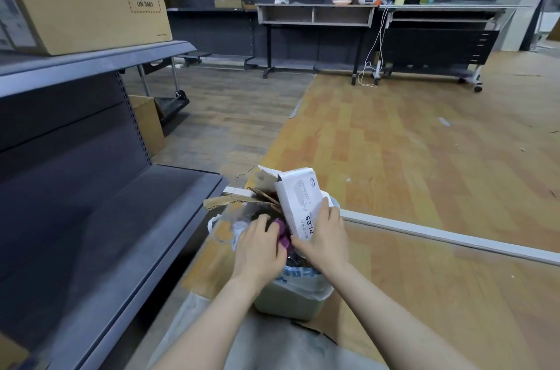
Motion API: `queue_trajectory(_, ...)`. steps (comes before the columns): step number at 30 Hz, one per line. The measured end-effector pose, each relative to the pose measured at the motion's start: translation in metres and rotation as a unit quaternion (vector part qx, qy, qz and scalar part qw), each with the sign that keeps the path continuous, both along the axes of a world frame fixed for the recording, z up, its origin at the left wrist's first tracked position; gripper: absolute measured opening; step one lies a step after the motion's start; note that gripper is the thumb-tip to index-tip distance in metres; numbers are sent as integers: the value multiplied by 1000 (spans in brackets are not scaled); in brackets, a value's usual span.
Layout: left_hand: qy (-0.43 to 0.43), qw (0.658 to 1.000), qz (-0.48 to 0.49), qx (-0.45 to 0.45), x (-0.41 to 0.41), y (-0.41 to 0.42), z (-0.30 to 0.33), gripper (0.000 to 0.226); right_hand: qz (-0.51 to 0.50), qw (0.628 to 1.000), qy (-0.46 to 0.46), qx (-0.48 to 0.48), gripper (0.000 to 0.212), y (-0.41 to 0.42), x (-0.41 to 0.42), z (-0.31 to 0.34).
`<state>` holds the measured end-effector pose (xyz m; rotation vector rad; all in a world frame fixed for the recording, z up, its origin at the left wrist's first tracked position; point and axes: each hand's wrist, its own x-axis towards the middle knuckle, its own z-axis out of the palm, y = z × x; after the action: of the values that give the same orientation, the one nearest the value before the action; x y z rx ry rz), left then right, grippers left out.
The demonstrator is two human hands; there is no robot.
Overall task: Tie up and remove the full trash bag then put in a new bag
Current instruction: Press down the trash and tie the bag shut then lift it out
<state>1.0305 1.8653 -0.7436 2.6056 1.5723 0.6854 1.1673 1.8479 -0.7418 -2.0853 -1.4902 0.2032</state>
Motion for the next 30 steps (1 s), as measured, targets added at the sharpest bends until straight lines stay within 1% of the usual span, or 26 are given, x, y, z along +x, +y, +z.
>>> queue_trajectory(2, -80, 995, -21, 56, 13, 2, 3, 27, 9, 1000, -3, 13, 91, -1, 2, -1)
queue_trajectory(3, -108, 990, -28, 80, 19, 3, 3, 33, 18, 1000, -4, 18, 84, 0, 4, -1)
queue_trajectory(4, -118, 988, -36, 93, 25, 4, 4, 39, 27, 1000, -3, 15, 79, 0, 5, -3)
queue_trajectory(5, -111, 987, -48, 107, 29, 6, 4, 45, 34, 999, -2, 10, 75, 0, 6, -5)
queue_trajectory(6, -84, 987, -60, 125, 33, 8, 6, 50, 37, 999, 2, 6, 72, 1, 8, -8)
queue_trajectory(8, 12, 986, -74, 148, 39, 19, 7, 59, 43, 999, 14, 6, 68, 1, 12, -15)
queue_trajectory(10, 94, 985, -61, 128, 42, 29, 13, 68, 55, 998, 41, -1, 70, 2, 18, -23)
queue_trajectory(12, 139, 987, -36, 71, 45, 39, 18, 70, 72, 995, 71, -3, 77, 3, 24, -29)
queue_trajectory(13, 138, 990, -28, 28, 46, 43, 18, 68, 75, 994, 81, -1, 79, 3, 26, -32)
queue_trajectory(15, 106, 994, -33, -13, 46, 43, 18, 67, 76, 992, 99, 7, 83, 2, 27, -34)
queue_trajectory(17, 58, 997, -50, -20, 47, 43, 17, 68, 90, 990, 111, 9, 93, -4, 28, -34)
queue_trajectory(19, 37, 997, -57, -21, 47, 43, 17, 69, 118, 987, 110, 0, 100, -11, 35, -35)
queue_trajectory(20, 34, 998, -57, -18, 47, 43, 17, 70, 130, 987, 98, -6, 97, -15, 40, -35)
queue_trajectory(21, 29, 998, -58, -14, 47, 43, 16, 70, 132, 988, 78, -8, 89, -19, 44, -34)
queue_trajectory(22, 26, 998, -57, -15, 47, 43, 15, 70, 121, 990, 65, 3, 79, -22, 50, -35)
queue_trajectory(23, 24, 998, -55, -14, 47, 43, 14, 70, 89, 994, 58, 17, 71, -23, 56, -37)
queue_trajectory(24, 25, 998, -51, -14, 47, 43, 13, 70, 44, 997, 60, 25, 65, -22, 61, -41)
queue_trajectory(25, 28, 998, -46, -13, 48, 43, 12, 71, -14, 997, 77, 10, 62, -21, 66, -44)
queue_trajectory(27, 46, 998, -39, -7, 50, 41, 10, 72, -108, 982, 143, -57, 58, -19, 76, -53)
queue_trajectory(28, 60, 998, -37, -2, 51, 40, 9, 73, -130, 970, 182, -96, 59, -19, 79, -57)
queue_trajectory(30, 78, 996, -35, 7, 53, 38, 7, 72, -140, 938, 269, -168, 63, -24, 83, -64)
